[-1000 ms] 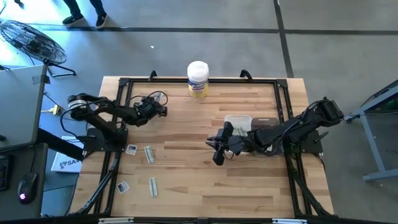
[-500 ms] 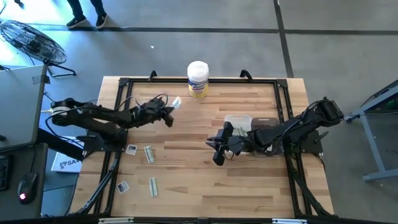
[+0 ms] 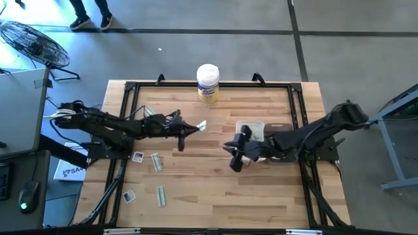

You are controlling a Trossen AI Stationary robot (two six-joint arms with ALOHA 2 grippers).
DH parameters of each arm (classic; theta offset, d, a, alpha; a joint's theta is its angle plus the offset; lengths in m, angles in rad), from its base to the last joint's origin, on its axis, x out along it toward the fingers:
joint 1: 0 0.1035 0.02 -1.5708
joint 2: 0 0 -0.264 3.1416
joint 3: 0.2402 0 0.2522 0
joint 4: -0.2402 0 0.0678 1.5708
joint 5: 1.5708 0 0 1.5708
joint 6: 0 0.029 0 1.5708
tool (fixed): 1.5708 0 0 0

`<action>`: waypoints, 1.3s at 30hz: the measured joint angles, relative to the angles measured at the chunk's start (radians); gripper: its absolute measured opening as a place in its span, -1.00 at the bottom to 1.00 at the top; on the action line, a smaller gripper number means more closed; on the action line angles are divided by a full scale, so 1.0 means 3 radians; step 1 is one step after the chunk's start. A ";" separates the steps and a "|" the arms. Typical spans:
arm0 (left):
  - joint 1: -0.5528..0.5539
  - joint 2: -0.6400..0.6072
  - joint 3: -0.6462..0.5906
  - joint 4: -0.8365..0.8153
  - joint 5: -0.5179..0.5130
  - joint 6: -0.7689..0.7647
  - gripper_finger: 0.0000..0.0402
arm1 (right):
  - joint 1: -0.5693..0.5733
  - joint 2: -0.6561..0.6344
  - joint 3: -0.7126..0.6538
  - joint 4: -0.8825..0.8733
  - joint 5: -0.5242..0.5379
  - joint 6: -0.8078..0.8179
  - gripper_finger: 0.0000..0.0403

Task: Pick & Place First Aid Supplies
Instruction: Put the green bandage pack into the white bin

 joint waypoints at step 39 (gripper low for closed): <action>-0.0047 0.2940 0.4082 -0.2625 0.0638 0.3215 -1.00 | 0.1367 -0.0912 0.0000 -0.3240 0.0409 0.2386 -0.65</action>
